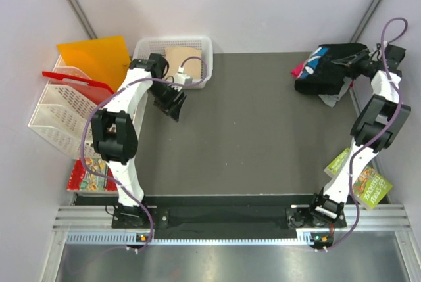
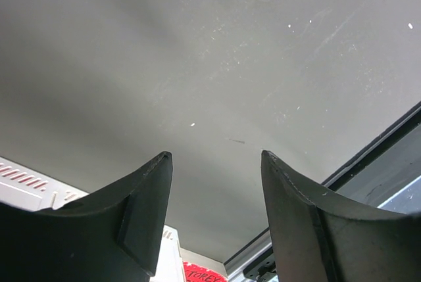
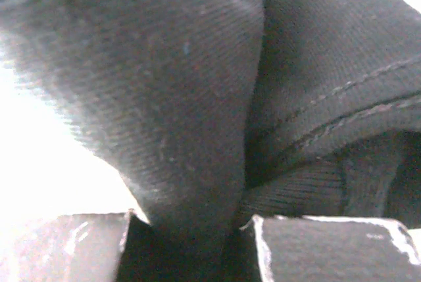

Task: Fold and stack the t-shirts
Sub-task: Put the neatly folded tshirt into the corner of the board with the right arm

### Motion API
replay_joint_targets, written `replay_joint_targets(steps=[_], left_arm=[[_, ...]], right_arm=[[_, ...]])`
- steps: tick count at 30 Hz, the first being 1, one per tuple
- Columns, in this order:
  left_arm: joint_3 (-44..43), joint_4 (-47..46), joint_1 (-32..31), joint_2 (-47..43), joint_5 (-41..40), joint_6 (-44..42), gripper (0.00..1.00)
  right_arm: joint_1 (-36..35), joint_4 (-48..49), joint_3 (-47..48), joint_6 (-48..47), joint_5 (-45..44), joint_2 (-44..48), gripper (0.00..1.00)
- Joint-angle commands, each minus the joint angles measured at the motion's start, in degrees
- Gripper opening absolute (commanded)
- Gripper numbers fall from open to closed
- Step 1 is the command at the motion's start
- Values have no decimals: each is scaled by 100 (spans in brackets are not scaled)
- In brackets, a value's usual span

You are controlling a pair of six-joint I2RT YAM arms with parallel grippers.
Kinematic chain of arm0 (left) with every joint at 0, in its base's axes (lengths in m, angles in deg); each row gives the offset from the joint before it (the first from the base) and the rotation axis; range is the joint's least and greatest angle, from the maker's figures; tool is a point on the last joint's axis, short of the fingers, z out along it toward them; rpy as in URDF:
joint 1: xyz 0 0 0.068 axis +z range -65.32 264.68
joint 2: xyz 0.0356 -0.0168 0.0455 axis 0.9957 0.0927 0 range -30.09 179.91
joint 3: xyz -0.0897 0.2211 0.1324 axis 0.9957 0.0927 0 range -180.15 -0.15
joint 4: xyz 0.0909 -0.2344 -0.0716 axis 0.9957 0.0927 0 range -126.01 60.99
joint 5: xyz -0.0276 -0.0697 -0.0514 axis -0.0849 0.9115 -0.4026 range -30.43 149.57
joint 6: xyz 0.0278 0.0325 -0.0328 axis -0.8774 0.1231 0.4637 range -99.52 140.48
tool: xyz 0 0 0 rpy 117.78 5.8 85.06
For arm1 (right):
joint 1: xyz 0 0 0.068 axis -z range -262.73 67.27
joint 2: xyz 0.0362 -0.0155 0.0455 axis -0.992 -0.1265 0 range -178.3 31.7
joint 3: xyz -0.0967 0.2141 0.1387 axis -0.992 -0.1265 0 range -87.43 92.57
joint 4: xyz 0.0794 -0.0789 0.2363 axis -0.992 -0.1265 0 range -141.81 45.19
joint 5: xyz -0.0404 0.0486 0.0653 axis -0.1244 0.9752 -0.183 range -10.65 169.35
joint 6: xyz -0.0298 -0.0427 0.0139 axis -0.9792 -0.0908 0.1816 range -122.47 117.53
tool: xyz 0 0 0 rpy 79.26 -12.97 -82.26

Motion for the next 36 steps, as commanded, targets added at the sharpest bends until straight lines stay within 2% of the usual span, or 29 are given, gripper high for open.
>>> replay_joint_targets(steps=[1, 8, 12, 16, 17, 18, 21, 22, 24, 27, 28, 31, 36], left_arm=[[60, -69, 22, 9, 169, -81, 61], [174, -69, 31, 36, 239, -90, 61], [218, -51, 22, 80, 265, -72, 60], [165, -34, 31, 132, 231, -81, 60], [148, -16, 31, 150, 222, -89, 60], [113, -7, 31, 167, 213, -98, 60], [51, 45, 31, 220, 204, -116, 59], [42, 54, 31, 246, 213, -116, 59], [33, 80, 31, 273, 195, -134, 59], [33, 98, 31, 317, 169, -160, 59], [33, 98, 31, 326, 169, -169, 59], [-2, 98, 31, 335, 204, -160, 59], [-37, 98, 31, 317, 204, -151, 59]], right_arm=[[29, -528, 596, -556, -293, 343, 0], [20, -871, 1045, -733, -776, -9, 0], [-24, -1556, 1458, -1014, -1513, -263, 1], [-173, -2163, 1819, -1435, -2323, -448, 24], [-226, -2268, 1950, -1471, -2550, -501, 39], [-252, -2522, 2038, -1515, -2657, -597, 48], [-375, -3023, 2328, -1717, -3157, -729, 63], [-410, -3147, 2442, -1813, -3576, -730, 71], [-481, -3463, 2592, -1867, -4088, -686, 75], [-490, -4078, 2698, -1727, -5195, -415, 75], [-499, -4393, 2681, -1535, -5772, -326, 75], [-525, -4800, 2427, -1017, -6627, 60, 75], [-762, -4792, 1389, -611, -7104, 1008, 84]])
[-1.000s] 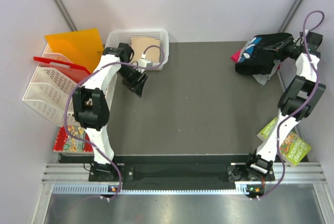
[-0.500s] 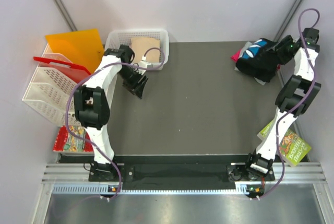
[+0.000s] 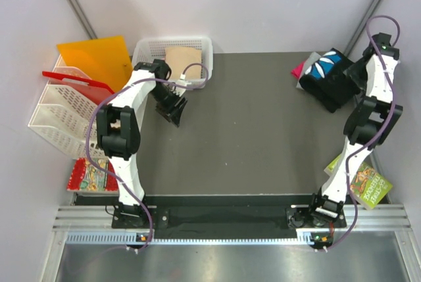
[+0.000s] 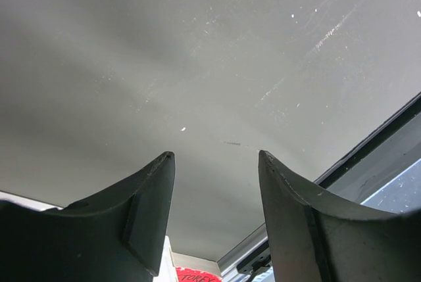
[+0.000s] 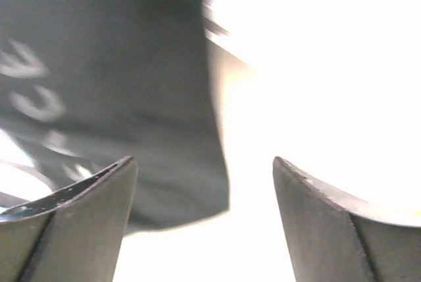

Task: Fold and stack the t-shirts
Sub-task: Put the neatly folded tshirt into the corner of the board with the right arm

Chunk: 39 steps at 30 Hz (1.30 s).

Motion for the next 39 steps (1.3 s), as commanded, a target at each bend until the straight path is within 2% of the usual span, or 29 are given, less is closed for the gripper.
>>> replay_joint_targets(steps=[1, 3, 8, 11, 13, 16, 22, 27, 32, 35, 36, 37, 38, 39], left_arm=[[-205, 59, 22, -83, 90, -105, 59], [-196, 50, 22, -127, 90, -105, 59], [-152, 41, 31, -206, 38, -79, 59], [-161, 41, 31, -241, -24, -53, 59], [-152, 41, 31, -285, -111, -26, 59], [-91, -29, 57, -408, -191, 18, 58], [102, -152, 110, -628, -384, 158, 57], [59, -91, 119, -628, -489, 202, 58], [-195, -38, 119, -558, -525, 299, 60], [-607, -20, 119, -470, -507, 448, 66], [-757, -12, 119, -426, -499, 492, 72], [-898, 6, 119, -391, -455, 614, 77], [-1204, 32, 119, -312, -420, 659, 82], [-1329, 41, 119, -286, -385, 694, 92]], right_arm=[[-203, -361, -593, 496, -992, 1224, 85], [-317, -318, -709, 505, -983, 1461, 88], [-484, 638, -762, 13, 421, 1673, 88], [-458, 1062, -184, -76, 1091, 1218, 88], [-405, 1115, 403, 3, 1599, 577, 85], [-326, 1465, 513, 223, 2117, -48, 81], [-308, 2442, -180, 206, 2524, -567, 82], [-264, 1925, 265, -40, 2629, -1130, 84], [-475, 2301, 283, -259, 2893, -422, 86], [-721, 2416, 599, -427, 3121, 176, 90], [-791, 2442, 722, -488, 3209, 327, 92], [-957, 2486, 715, -523, 3392, 502, 99], [-1046, 2512, 697, -559, 3438, 844, 100], [-1142, 2591, 419, -594, 3517, 1038, 100]])
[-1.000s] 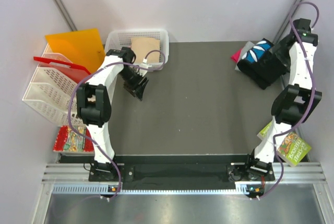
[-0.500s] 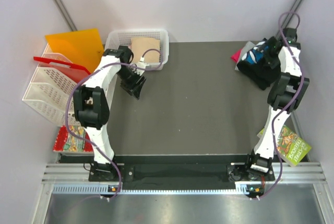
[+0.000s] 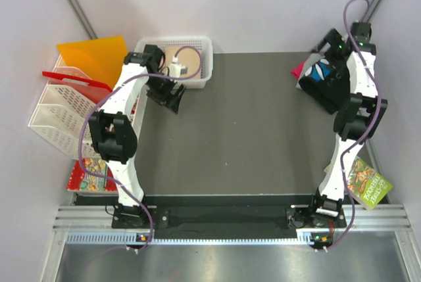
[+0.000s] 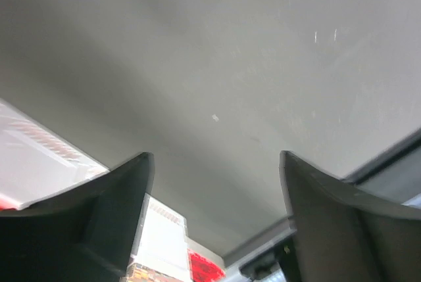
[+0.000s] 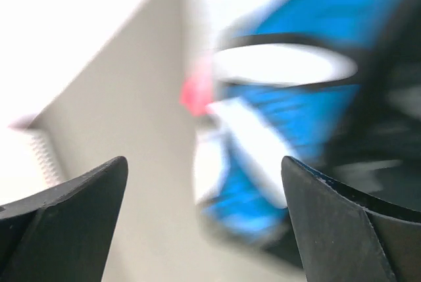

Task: Fold and stack the t-shirts
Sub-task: Put the neatly folded tshirt into the corner of the board with the right arm

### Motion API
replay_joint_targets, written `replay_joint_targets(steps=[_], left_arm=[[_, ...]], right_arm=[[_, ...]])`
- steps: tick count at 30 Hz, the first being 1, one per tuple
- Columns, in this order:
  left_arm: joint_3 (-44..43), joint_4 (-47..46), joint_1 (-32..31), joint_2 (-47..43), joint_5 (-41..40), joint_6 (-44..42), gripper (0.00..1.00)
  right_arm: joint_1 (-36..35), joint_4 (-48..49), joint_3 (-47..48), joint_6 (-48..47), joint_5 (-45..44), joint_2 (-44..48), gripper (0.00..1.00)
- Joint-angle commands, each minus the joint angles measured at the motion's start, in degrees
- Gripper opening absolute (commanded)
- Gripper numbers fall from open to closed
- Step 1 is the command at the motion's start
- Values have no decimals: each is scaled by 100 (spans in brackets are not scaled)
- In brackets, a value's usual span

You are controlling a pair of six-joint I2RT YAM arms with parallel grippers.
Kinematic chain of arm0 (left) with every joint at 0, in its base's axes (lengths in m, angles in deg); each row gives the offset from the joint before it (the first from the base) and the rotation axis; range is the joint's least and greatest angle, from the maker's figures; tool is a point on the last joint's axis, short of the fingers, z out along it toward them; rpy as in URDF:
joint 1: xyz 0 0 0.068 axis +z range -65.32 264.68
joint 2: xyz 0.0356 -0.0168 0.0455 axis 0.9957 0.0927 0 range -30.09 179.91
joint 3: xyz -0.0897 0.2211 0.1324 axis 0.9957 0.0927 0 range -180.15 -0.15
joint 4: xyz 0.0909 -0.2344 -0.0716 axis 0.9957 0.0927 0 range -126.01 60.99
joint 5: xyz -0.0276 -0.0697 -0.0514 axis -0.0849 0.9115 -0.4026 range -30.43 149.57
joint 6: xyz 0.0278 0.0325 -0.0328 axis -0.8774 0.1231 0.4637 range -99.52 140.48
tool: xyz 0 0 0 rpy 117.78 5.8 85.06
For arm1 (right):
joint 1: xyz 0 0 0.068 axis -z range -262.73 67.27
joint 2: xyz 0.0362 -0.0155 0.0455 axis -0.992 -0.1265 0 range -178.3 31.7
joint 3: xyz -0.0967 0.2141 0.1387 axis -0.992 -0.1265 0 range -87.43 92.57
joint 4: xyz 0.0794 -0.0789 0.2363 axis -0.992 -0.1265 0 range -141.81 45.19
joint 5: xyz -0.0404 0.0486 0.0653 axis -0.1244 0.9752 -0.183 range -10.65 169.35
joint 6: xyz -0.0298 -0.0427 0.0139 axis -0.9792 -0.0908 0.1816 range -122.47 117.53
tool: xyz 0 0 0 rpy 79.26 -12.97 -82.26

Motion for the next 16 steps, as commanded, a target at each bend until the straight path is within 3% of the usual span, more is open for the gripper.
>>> replay_joint_targets(steps=[1, 6, 16], left_arm=[[-908, -7, 25, 102, 179, 362, 96], [-1120, -86, 16, 32, 215, 573, 99], [-233, -683, 25, -619, 145, 978, 99]], right_arm=[[-740, 650, 50, -306, 954, 1724, 100], [-1374, 687, -926, -480, 1186, 2612, 100], [-2631, 282, -1736, -1096, 817, 3175, 100]])
